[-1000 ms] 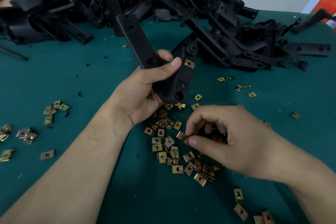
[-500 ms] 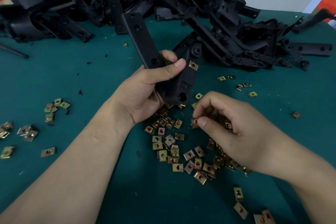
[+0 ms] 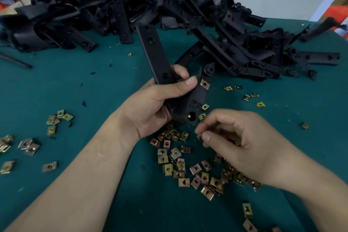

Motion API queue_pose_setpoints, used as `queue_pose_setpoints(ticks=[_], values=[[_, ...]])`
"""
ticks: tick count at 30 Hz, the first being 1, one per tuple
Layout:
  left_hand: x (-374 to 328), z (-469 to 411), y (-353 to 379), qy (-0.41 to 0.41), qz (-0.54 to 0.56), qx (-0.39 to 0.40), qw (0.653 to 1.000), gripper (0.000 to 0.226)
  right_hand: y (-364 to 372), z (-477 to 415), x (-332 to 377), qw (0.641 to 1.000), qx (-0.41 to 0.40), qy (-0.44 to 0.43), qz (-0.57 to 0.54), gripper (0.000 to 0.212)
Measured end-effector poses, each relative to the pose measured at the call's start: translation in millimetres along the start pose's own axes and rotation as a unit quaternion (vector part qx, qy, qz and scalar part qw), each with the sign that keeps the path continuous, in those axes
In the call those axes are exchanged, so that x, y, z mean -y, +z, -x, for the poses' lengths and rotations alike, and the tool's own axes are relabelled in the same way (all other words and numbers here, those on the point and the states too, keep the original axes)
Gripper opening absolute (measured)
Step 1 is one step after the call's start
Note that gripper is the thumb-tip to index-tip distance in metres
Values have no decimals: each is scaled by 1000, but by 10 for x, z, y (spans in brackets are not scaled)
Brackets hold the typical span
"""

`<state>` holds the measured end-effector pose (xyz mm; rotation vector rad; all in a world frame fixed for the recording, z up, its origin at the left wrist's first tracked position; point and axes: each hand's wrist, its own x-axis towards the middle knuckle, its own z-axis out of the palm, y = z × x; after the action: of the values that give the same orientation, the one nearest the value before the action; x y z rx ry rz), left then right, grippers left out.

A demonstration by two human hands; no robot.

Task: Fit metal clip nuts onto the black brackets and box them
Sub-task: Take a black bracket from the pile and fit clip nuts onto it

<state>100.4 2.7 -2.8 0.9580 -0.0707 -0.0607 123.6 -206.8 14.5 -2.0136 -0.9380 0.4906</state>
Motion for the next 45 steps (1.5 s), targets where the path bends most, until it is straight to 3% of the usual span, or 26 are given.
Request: queue_pose_setpoints(ticks=[8, 14, 17, 25, 32, 45], values=[[3, -3, -1, -5, -12, 0, 1000, 14, 5, -7, 31, 999, -38, -25, -21, 25], [-3, -4, -12, -3, -1, 6, 1000, 14, -42, -29, 52, 997, -49, -26, -45, 16], [-3, -3, -18, -1, 2, 10, 1000, 13, -78, -37, 56, 990, -88, -9, -107, 8], [27, 16, -7, 3, 22, 63, 998, 35, -92, -39, 86, 922, -131, 35, -363, 26], [43, 9, -5, 11, 17, 89, 996, 42, -75, -35, 121, 924, -116, 39, -362, 25], [50, 1, 16, 24, 32, 92, 995, 45, -52, -53, 112, 895, -91, 60, -433, 18]])
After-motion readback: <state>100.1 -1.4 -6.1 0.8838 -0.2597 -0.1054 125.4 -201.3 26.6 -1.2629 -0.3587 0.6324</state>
